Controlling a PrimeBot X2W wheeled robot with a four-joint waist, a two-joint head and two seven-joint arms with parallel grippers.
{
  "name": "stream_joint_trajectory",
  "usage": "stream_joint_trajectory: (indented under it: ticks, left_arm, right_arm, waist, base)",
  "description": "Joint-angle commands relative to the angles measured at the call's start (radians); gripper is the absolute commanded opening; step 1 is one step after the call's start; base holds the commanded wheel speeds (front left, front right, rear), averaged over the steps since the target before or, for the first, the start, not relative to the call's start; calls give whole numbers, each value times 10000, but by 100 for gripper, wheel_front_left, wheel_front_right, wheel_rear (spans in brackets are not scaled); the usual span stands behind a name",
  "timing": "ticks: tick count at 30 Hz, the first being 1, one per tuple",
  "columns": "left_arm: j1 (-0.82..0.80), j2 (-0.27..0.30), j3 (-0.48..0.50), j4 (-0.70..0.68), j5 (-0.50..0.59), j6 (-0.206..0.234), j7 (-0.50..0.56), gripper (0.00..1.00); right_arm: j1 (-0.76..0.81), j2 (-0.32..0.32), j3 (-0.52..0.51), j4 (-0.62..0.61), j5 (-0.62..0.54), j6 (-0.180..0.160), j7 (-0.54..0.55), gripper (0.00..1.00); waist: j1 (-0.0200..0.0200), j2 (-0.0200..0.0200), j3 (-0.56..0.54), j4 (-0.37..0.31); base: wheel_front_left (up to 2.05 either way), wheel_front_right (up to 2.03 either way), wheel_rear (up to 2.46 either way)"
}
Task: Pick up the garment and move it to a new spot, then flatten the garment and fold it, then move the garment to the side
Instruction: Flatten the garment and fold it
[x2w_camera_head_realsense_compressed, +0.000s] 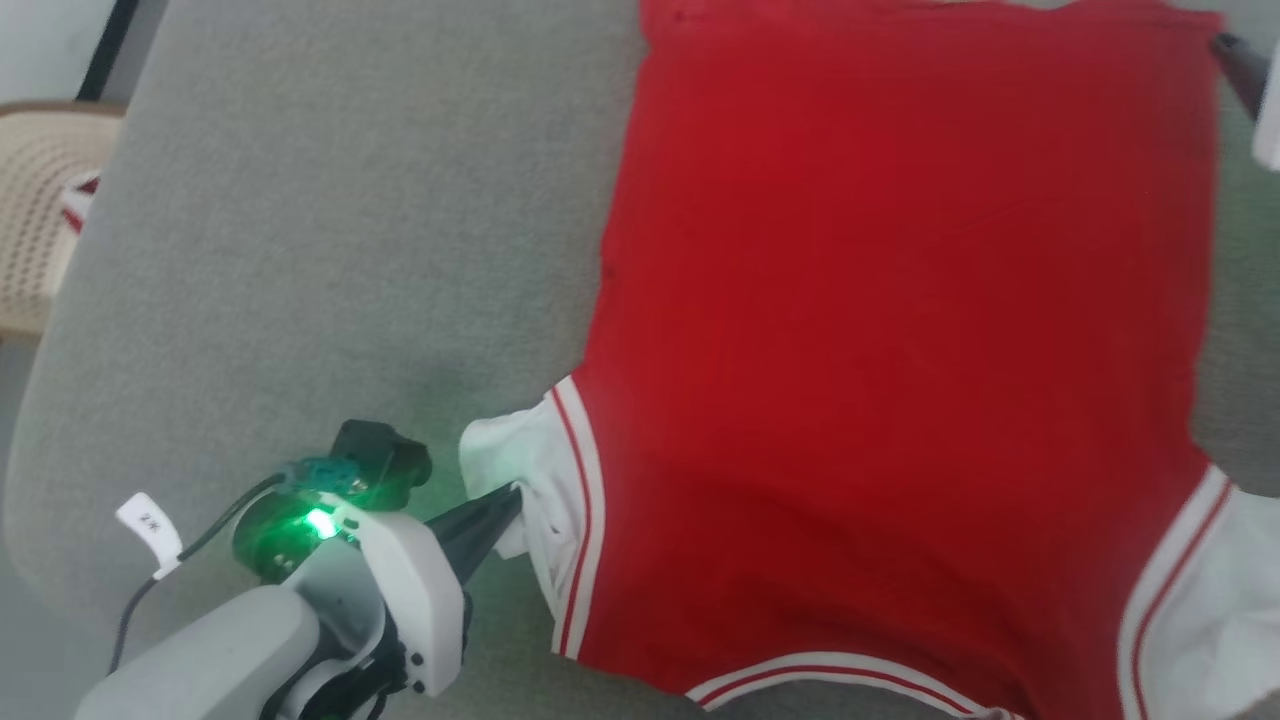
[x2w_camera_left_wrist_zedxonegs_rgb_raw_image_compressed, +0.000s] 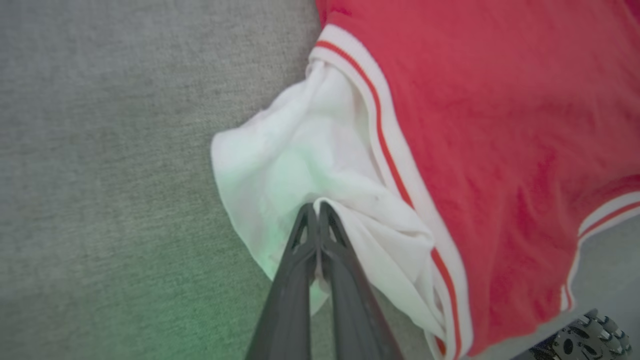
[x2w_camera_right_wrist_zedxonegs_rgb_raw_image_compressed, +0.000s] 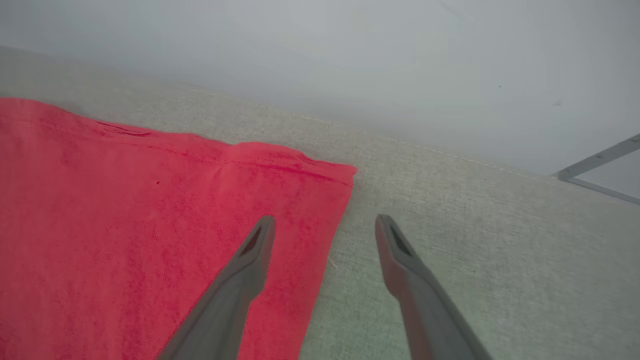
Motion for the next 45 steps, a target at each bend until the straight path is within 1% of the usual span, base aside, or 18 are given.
stream_joint_trajectory:
  ticks: [1,8,14,15,16,17,21,24,29,32,33,35,39,42,45]
  left_arm:
    - [-163,-69,-24,60,163,-81,-61,0]
    - [-519,-630,-175,680,203,-473,-161,0]
    - [-750,-970,-256,1231,238,-737,-251,0]
    - [-783,-1009,-260,1325,220,-779,-248,0]
    - [-802,-1047,-256,1413,195,-815,-274,0]
    - [-823,-1071,-261,1493,182,-847,-281,0]
    - [-801,-1019,-221,1792,135,-922,-362,0]
    - [-714,-849,-142,1909,90,-928,-417,0]
    - [-638,-560,-9,1944,-53,-849,-358,0]
    - [-573,-336,74,1841,-65,-799,-335,0]
    - [-573,-336,74,1841,-65,-799,-335,0]
    - [-508,-192,95,1743,-109,-751,-294,0]
    - [-432,63,128,1522,-156,-637,-211,0]
    - [-301,273,152,1354,-207,-512,-122,0]
    - [-226,468,180,1148,-290,-410,-28,0]
  right_arm:
    - [-209,42,-78,265,-148,-1,141,100]
    - [-1470,82,-892,2477,-1194,0,1163,100]
    - [-1673,212,-1393,3857,-1836,0,1709,100]
    - [-1658,265,-1410,4033,-1928,0,1806,70]
    - [-1645,324,-1416,4135,-1990,0,1847,5]
    - [-1652,324,-1446,4206,-2050,0,1831,0]
    - [-1709,297,-1469,4277,-2338,-6,1603,0]
    - [-1758,514,-1281,4134,-2433,-6,1411,0]
    - [-1454,994,-668,3565,-2020,0,1072,0]
    - [-1029,1085,-4,2957,-1615,0,1003,0]
    - [-1029,1085,-4,2957,-1615,0,1003,0]
    - [-674,1075,395,2425,-1073,0,1036,0]
    - [316,738,1296,908,174,-1,1312,0]
    - [1314,254,1793,-473,1161,0,1731,0]
    - [2353,-283,1935,-1992,2028,0,2034,0]
  waist:
    - [0,0,339,344]
    - [0,0,862,827]
    - [0,0,1102,1025]
    - [0,0,1117,1031]
    - [0,0,1124,1037]
    - [0,0,1122,1033]
    - [0,0,979,884]
    - [0,0,753,626]
    - [0,0,273,19]
    - [0,0,-65,-394]
    - [0,0,-65,-394]
    - [0,0,-274,-673]
    - [0,0,-671,-1185]
    - [0,0,-922,-1543]
    - [0,0,-1108,-1845]
  base:
    - [0,0,0]
    - [0,0,0]
    - [0,0,0]
    - [0,0,0]
    - [0,0,0]
    - [0,0,0]
    - [0,0,0]
    - [0,0,0]
    - [0,0,0]
    - [0,0,0]
    - [0,0,0]
    - [0,0,0]
    - [0,0,0]
    - [0,0,0]
    - [0,0,0]
